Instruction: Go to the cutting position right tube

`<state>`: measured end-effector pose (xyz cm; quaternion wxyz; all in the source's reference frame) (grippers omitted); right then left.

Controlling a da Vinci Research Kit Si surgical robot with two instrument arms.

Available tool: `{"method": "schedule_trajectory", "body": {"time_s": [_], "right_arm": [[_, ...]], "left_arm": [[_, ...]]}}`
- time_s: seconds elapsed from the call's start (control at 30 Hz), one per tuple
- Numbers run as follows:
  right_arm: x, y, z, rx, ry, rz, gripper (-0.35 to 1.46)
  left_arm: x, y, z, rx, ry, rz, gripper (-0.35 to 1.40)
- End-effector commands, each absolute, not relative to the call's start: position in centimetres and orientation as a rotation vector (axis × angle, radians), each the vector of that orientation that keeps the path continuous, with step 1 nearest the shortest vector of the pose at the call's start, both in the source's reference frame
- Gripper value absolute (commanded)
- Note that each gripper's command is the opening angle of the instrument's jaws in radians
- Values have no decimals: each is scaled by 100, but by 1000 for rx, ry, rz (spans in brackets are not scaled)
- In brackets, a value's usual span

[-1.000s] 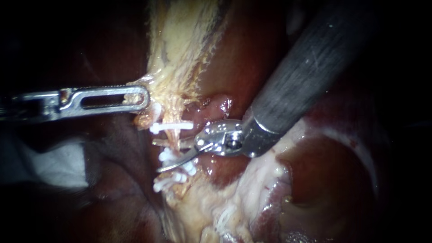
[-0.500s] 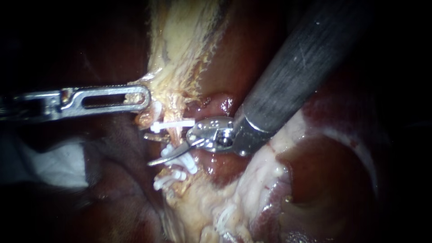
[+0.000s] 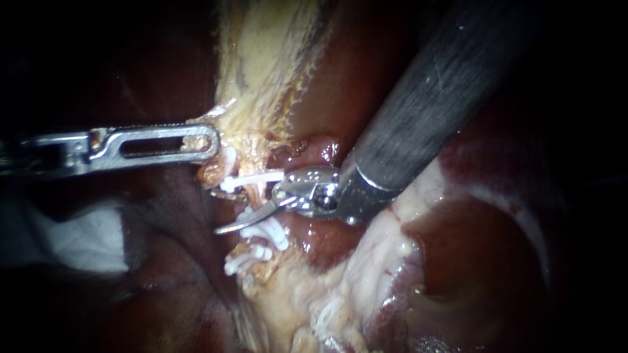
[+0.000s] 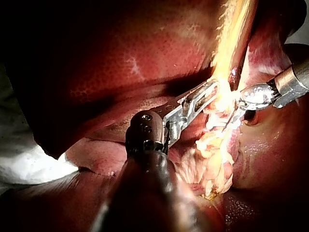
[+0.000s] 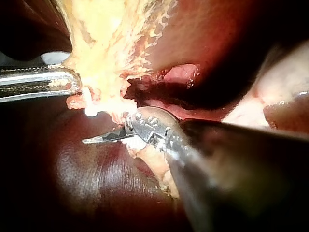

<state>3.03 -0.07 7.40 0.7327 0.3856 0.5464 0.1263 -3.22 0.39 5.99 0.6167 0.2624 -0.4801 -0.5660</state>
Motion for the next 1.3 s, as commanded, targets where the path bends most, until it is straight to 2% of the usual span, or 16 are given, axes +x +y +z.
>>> {"method": "schedule_trajectory", "body": {"time_s": [0.03, 0.1, 0.13, 0.17, 0.2, 0.23, 1.3], "right_arm": [[302, -6, 741, 854, 1197, 284, 75], [301, -7, 741, 866, 1189, 298, 62], [300, -7, 741, 869, 1186, 302, 45], [300, -7, 741, 877, 1181, 311, 16], [299, -6, 741, 884, 1175, 320, -24], [297, -6, 741, 902, 1161, 343, -35], [295, 3, 753, 892, 1150, 362, -35]], "left_arm": [[-322, 39, 599, 604, -1105, -1303, -35], [-322, 39, 599, 604, -1106, -1303, -35], [-322, 39, 599, 604, -1106, -1303, -35], [-322, 39, 599, 604, -1106, -1303, -35], [-322, 39, 599, 604, -1106, -1303, -35], [-322, 39, 599, 604, -1106, -1303, -35], [-322, 39, 598, 605, -1105, -1304, -35]]}}
